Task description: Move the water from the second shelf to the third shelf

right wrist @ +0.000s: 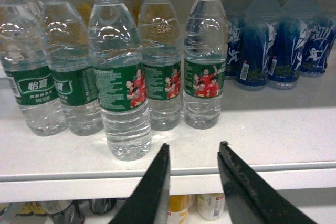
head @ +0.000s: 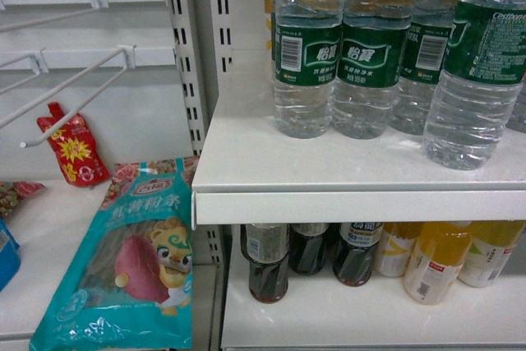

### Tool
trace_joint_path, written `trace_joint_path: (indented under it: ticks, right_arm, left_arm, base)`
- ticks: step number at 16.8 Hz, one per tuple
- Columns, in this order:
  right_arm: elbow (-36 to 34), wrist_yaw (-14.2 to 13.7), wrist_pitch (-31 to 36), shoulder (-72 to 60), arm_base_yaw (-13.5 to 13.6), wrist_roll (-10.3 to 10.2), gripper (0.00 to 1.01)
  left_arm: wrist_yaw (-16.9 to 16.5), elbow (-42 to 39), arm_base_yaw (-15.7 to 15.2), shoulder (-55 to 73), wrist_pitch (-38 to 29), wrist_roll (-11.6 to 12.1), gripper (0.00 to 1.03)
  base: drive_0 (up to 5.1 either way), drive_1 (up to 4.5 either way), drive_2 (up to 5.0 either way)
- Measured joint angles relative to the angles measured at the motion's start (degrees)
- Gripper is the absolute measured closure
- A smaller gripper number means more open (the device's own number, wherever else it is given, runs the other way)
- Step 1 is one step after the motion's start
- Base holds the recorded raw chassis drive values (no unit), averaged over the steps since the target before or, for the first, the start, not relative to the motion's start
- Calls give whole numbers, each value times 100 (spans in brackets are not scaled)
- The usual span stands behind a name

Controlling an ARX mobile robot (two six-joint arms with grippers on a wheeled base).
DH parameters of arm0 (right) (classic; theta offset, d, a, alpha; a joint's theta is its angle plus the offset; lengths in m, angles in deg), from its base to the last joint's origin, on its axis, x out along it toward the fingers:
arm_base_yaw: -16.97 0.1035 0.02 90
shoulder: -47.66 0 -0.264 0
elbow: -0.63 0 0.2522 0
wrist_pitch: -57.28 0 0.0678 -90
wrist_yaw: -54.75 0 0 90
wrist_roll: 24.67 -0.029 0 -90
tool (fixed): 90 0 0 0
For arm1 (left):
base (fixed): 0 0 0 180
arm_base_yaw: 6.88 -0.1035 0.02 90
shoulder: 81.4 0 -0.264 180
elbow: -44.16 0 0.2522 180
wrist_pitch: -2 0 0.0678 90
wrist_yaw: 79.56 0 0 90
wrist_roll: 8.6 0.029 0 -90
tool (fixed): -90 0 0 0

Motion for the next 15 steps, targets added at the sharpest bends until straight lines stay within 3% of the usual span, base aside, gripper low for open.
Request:
trace_joint_path:
  ticks: [1, 2, 3, 5, 15]
  right_arm:
    - [-144, 142, -20, 170, -57, 2, 79]
    - [-278, 599, -55, 378, -485, 9, 91]
    - [-354, 566, -79, 509, -667, 22, 99]
    - [-501, 671, -192, 737, -603, 7, 99]
    - [-990, 667, -822, 1954, -610, 9, 99]
  left_arm:
    - [2, 0, 0, 0, -2, -2, 5]
    - [-2, 0, 0, 0, -2, 0, 5]
    - [2, 0, 0, 0, 0, -2, 5]
    - [-2, 0, 0, 0, -2, 0, 5]
    - [0, 0, 0, 0, -2, -2, 5]
  base:
    - [0, 0, 0]
    - [0, 0, 0]
    - [0, 0, 0]
    - [0, 0, 0]
    - [0, 0, 0]
